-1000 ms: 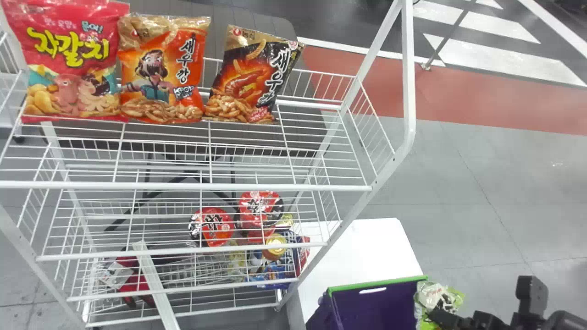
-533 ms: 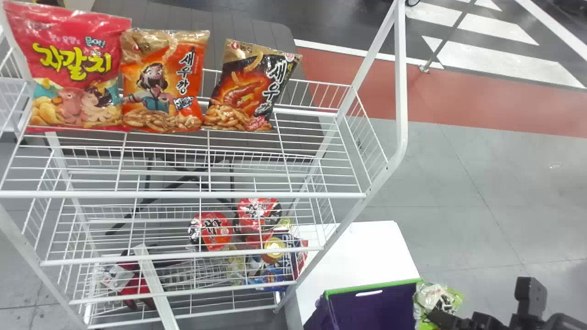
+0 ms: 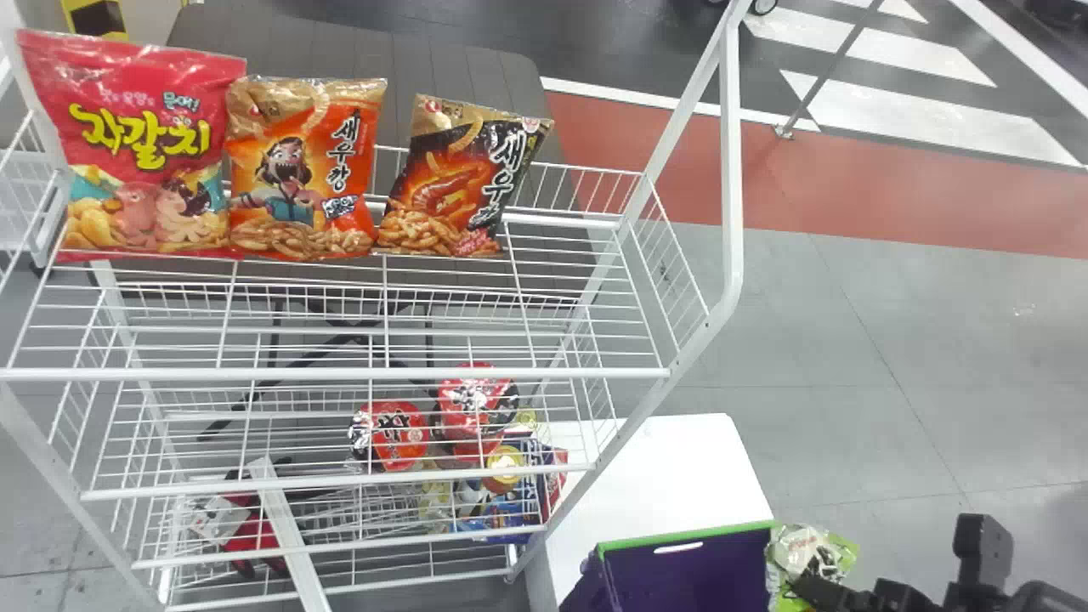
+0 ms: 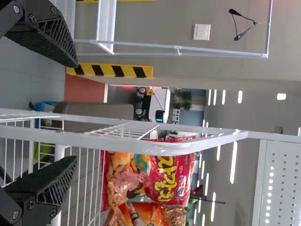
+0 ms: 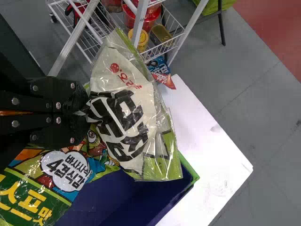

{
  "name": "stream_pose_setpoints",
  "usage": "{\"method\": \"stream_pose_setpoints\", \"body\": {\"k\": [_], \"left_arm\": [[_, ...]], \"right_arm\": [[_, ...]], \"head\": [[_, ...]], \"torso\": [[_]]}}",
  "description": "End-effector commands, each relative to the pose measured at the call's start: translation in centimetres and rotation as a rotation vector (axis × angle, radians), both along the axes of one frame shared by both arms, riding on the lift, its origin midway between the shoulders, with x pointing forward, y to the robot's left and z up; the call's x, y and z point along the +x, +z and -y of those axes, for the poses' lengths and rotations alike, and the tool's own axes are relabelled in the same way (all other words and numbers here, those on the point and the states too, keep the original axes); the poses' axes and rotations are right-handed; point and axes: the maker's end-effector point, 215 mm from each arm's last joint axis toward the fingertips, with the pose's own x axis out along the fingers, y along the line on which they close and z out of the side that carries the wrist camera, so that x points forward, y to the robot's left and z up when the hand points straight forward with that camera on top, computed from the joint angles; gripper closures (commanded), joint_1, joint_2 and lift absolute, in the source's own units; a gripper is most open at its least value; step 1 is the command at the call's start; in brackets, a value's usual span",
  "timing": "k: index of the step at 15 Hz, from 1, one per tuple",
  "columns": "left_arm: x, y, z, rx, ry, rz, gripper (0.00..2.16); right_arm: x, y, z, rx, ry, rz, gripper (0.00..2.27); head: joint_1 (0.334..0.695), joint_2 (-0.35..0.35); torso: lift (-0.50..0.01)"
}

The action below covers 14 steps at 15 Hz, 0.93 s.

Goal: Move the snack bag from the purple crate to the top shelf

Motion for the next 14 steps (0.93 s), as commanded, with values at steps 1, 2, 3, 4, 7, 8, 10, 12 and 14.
{"method": "stream_pose_setpoints", "body": {"k": [1, 2, 3, 4, 7, 8, 10, 12, 14], "left_arm": [[-0.1, -0.1, 0.1, -0.002, 0.000, -0.004, 0.13], [-0.1, -0.1, 0.0, -0.001, 0.002, -0.003, 0.13], [-0.1, 0.0, 0.0, -0.001, 0.002, 0.000, 0.13], [-0.1, 0.0, 0.0, -0.002, 0.002, 0.000, 0.13], [-0.2, 0.2, 0.0, -0.001, 0.002, 0.003, 0.13], [-0.2, 0.3, 0.0, 0.001, 0.002, 0.004, 0.13], [-0.3, 0.4, -0.2, 0.002, 0.005, 0.003, 0.13], [-0.3, 0.5, -0.2, 0.003, 0.003, 0.005, 0.13], [-0.4, 0.5, -0.2, 0.004, 0.004, 0.005, 0.13]], "right_arm": [[0.4, 0.2, 0.1, -0.006, 0.010, 0.018, 1.72], [1.0, 0.3, 0.2, -0.019, 0.027, 0.049, 1.72], [1.6, 0.3, 0.0, -0.034, 0.044, 0.070, 1.73], [2.6, 1.0, -0.4, -0.048, 0.071, 0.135, 1.73], [4.3, 5.0, -3.7, 0.123, 0.064, 0.292, 1.72], [4.8, 7.0, -5.1, 0.204, 0.045, 0.330, 1.72], [5.4, 10.1, -8.5, 0.302, 0.050, 0.383, 1.72], [6.1, 12.9, -11.5, 0.354, 0.069, 0.417, 1.72], [6.8, 16.3, -14.8, 0.427, 0.103, 0.456, 1.66]], "head": [[0.695, -0.350], [0.695, -0.350], [0.695, -0.350], [0.695, -0.350], [0.695, -0.350], [0.695, -0.328], [0.695, -0.300], [0.695, -0.240], [0.695, -0.196]], "torso": [[0.010], [0.003], [0.003], [0.003], [0.003], [0.003], [0.003], [0.003], [0.003]]}}
